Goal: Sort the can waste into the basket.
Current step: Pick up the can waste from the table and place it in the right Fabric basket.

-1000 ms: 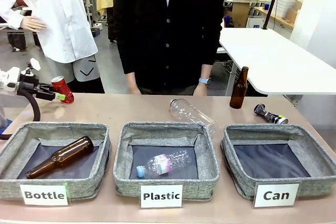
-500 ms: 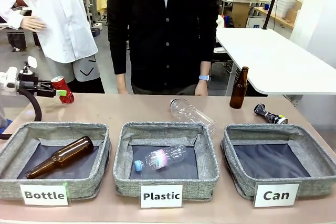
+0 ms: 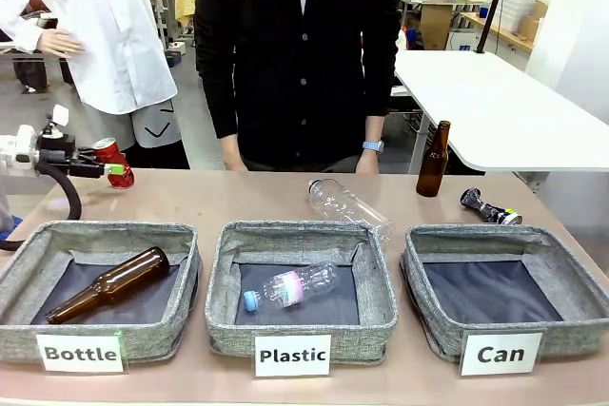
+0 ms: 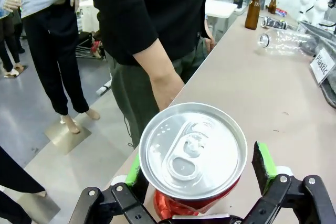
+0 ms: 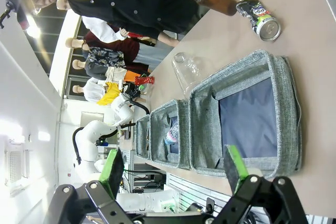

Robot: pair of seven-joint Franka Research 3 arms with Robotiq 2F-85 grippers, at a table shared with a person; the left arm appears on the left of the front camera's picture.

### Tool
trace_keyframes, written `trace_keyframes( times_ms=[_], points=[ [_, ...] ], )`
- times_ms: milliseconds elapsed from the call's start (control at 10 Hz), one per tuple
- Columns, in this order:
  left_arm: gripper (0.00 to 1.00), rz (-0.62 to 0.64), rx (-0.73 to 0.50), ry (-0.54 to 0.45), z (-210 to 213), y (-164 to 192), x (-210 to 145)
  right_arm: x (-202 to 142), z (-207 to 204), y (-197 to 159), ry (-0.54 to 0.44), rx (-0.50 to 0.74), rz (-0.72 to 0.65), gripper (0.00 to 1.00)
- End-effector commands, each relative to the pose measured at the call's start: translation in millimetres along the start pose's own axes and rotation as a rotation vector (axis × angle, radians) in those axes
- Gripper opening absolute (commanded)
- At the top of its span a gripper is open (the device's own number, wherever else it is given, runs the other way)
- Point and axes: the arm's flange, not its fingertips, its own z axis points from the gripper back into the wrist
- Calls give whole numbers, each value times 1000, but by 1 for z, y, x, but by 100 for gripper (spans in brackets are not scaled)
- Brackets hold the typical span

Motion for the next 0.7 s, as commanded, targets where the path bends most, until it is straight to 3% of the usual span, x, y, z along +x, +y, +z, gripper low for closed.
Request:
trace_keyframes(
  times_ms=[0, 100, 200, 300, 400, 500, 600],
  points=[
    [100, 14, -10, -58, -2, 9, 2, 3, 0, 1, -14, 23, 26, 100],
    [40, 12, -7, -74, -3, 9, 2, 3, 0, 1, -14, 23, 26, 100],
    [40, 7, -15, -82, -3, 10, 1, 3, 0, 1, -14, 23, 26, 100],
    [0, 7, -21, -78, -4, 10, 0, 3, 0, 1, -14, 23, 26, 100],
    [35, 7, -23, -80, -4, 10, 0, 3, 0, 1, -14, 23, 26, 100],
    [0, 13, -33, -88, -4, 10, 0, 3, 0, 1, -14, 23, 26, 100],
    [12, 9, -38, -91, -5, 9, 0, 3, 0, 1, -14, 23, 26, 100]
  ],
)
